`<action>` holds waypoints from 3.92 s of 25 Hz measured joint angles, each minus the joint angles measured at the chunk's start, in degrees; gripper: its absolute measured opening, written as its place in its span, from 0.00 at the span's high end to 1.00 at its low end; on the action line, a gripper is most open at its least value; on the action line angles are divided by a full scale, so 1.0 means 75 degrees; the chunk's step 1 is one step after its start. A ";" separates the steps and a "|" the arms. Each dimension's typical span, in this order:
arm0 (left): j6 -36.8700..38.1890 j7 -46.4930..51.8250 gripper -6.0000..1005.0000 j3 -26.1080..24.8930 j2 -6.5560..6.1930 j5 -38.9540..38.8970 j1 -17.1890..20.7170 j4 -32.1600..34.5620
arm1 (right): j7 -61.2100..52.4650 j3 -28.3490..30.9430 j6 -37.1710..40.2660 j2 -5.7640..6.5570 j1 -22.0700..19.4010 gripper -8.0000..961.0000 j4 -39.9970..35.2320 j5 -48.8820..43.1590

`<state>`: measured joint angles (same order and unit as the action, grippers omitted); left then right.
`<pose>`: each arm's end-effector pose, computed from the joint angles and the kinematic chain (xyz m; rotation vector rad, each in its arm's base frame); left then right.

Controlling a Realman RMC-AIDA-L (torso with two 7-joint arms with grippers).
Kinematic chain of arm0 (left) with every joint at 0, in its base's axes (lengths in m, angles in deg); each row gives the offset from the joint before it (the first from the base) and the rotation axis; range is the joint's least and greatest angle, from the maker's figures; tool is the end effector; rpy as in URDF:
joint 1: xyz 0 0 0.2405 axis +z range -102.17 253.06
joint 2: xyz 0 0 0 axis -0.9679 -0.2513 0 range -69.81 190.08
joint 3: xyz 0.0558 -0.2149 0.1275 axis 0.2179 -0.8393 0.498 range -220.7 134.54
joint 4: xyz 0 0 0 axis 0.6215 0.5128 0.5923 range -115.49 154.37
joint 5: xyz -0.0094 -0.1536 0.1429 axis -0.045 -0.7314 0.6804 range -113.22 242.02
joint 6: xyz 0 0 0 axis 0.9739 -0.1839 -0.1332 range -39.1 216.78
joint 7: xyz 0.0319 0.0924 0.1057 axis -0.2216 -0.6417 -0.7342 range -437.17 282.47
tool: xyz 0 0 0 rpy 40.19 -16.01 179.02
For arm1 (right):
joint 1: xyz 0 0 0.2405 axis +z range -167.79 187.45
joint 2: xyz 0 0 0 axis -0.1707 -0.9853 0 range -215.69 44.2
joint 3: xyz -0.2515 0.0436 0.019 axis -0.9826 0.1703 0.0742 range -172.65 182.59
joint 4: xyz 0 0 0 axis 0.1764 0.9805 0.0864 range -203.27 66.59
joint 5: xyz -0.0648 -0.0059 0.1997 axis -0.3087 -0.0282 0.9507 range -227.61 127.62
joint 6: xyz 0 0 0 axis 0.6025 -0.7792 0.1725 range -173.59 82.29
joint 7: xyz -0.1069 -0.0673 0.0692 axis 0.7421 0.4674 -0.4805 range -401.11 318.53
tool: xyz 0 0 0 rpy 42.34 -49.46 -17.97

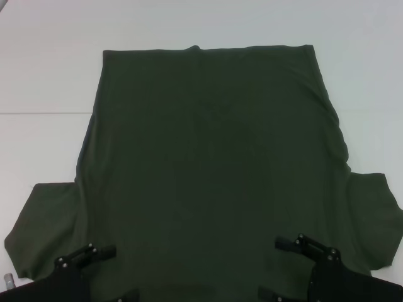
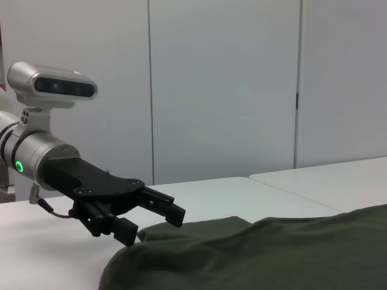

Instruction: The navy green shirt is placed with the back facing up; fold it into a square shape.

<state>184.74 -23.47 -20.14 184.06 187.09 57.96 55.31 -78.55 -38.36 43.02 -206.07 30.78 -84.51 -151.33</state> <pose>-0.3246 0.2398 -0.0154 -2.5785 -0.4831 -0.7198 0.2986 0.2480 -0.0596 -2.5901 0.2682 0.8546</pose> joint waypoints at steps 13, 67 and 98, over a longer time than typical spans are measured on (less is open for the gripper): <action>0.0015 0.0324 0.07 -0.0068 -0.0009 -0.0009 -0.0020 0.0012 | 0.0000 0.0008 -0.0021 0.0000 0.0043 0.02 0.0000 0.0000; -0.1107 1.2173 0.10 -0.0135 -0.1301 0.4005 -0.1560 0.2016 | -0.0071 0.0037 0.0073 0.0000 0.0104 0.02 0.0009 -0.0001; -0.1447 1.2192 0.10 -0.0117 -0.1336 0.4056 -0.1823 0.1517 | -0.0061 0.0034 0.0115 0.0000 0.0125 0.02 0.0024 0.0000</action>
<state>173.89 67.97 -21.02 174.04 217.51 44.29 66.68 -79.01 -38.10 43.88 -206.07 31.72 -84.34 -151.33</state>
